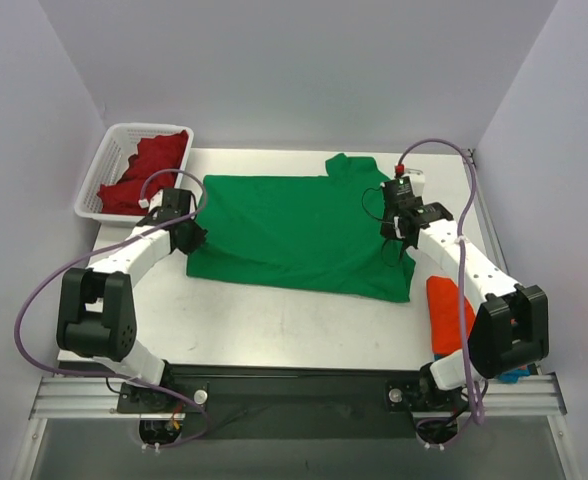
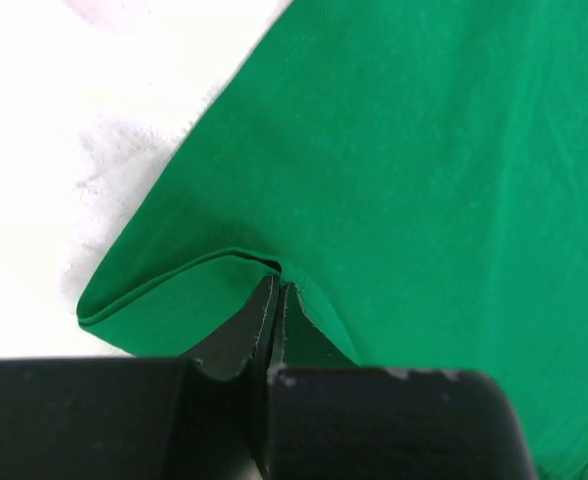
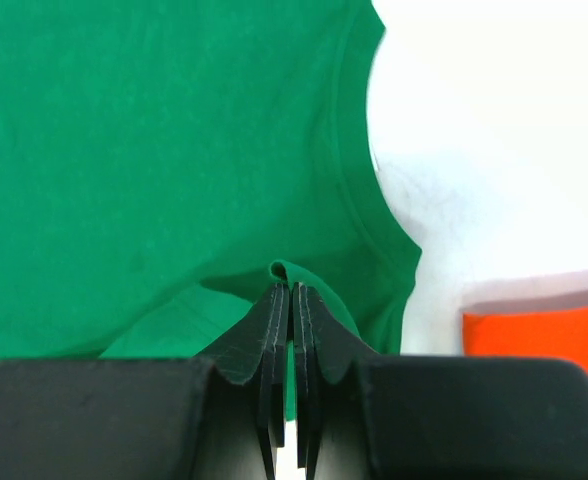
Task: Fold and stack the t-shirts
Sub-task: Fold the flattened tshirt in 1/3 of the way
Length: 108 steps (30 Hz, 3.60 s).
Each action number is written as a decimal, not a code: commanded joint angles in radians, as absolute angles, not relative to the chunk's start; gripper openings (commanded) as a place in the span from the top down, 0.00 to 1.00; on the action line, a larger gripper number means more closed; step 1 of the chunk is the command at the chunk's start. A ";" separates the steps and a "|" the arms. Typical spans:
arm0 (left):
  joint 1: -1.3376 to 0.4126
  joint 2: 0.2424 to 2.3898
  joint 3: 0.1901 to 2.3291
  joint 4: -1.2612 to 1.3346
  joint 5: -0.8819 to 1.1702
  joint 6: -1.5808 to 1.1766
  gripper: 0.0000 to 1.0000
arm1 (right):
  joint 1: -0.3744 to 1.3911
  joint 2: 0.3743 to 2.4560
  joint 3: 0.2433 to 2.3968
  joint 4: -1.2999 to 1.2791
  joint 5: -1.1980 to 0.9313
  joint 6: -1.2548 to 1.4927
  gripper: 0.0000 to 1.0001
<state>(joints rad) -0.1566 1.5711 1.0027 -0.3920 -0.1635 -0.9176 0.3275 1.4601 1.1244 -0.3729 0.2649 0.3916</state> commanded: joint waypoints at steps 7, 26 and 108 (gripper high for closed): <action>-0.109 1.598 1.080 -0.357 -0.187 -0.936 1.00 | 0.302 1.548 1.232 -0.285 0.213 0.322 1.00; -0.067 1.697 1.172 -0.347 -0.160 -0.940 1.00 | 0.239 1.623 1.304 -0.206 0.189 0.291 1.00; -0.038 1.408 0.655 -0.058 -0.075 -0.933 0.45 | 0.045 1.446 0.745 -0.124 -0.055 0.652 0.41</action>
